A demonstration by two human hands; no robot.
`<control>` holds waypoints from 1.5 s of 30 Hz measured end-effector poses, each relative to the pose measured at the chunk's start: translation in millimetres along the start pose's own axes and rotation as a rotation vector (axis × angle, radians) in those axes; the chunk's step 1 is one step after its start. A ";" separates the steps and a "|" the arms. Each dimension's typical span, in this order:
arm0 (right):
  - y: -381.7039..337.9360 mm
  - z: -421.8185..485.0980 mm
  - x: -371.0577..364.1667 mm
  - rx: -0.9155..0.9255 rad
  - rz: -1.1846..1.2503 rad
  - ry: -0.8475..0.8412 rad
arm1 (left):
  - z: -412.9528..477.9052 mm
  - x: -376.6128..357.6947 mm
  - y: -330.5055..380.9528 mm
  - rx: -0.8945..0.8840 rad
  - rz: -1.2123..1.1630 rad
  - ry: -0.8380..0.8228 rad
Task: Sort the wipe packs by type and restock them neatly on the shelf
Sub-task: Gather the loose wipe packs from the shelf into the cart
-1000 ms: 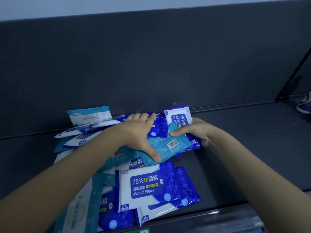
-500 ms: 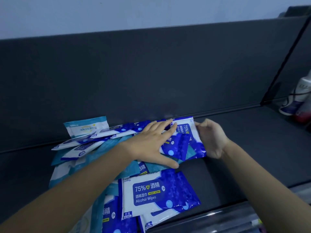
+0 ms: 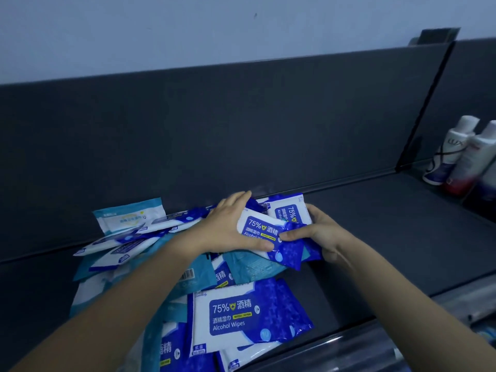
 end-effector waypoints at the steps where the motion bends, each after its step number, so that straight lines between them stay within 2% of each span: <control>1: -2.1 -4.7 5.5 0.005 0.016 0.008 | -0.3 1.1 -0.2 -0.011 -0.114 0.009; 3: -8.7 -16.8 21.5 0.028 0.057 0.042 | 4.1 2.6 -1.8 -0.035 -0.315 0.061; 6: -23.4 -37.6 44.7 0.087 0.138 0.069 | 14.0 0.4 7.0 -0.079 -0.455 0.070; 10: -33.6 -62.2 54.7 0.155 0.178 0.062 | 23.8 -12.9 38.6 -0.175 -0.752 -0.085; 13: -25.6 -82.4 48.6 0.170 0.208 0.115 | 17.7 -19.3 76.0 -0.241 -1.086 -0.224; 15: -15.1 -102.7 44.9 0.196 0.239 0.190 | 15.1 -25.3 100.0 -0.245 -1.227 -0.317; 21: 21.0 -202.8 41.9 0.376 0.271 0.464 | 19.1 -73.7 171.1 -0.244 -1.013 -0.536; 25: 69.5 -287.4 49.7 0.322 0.314 0.699 | 3.2 -136.2 221.3 -0.226 -0.887 -0.691; 28: 101.8 -348.2 58.1 0.279 0.376 0.808 | -5.7 -188.4 261.9 -0.240 -0.851 -0.826; 34: 162.1 -460.9 107.6 0.159 0.409 0.971 | -5.1 -306.6 345.3 -0.240 -0.827 -0.985; 39: 233.1 -537.3 204.9 -0.079 0.352 0.974 | 20.9 -430.6 405.3 -0.162 -0.880 -0.940; 45: 313.3 -588.8 331.5 -0.241 0.334 0.890 | 52.1 -562.3 457.8 0.056 -0.949 -0.795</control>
Point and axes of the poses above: each hand's wrist, its own z-axis towards the middle knuckle, its own x-axis out of the back of the hand, y = z × x, the point moved 2 cm from there along z, towards the middle knuckle, and after that the axes turned 14 degrees about -y, right-handed, at the moved point
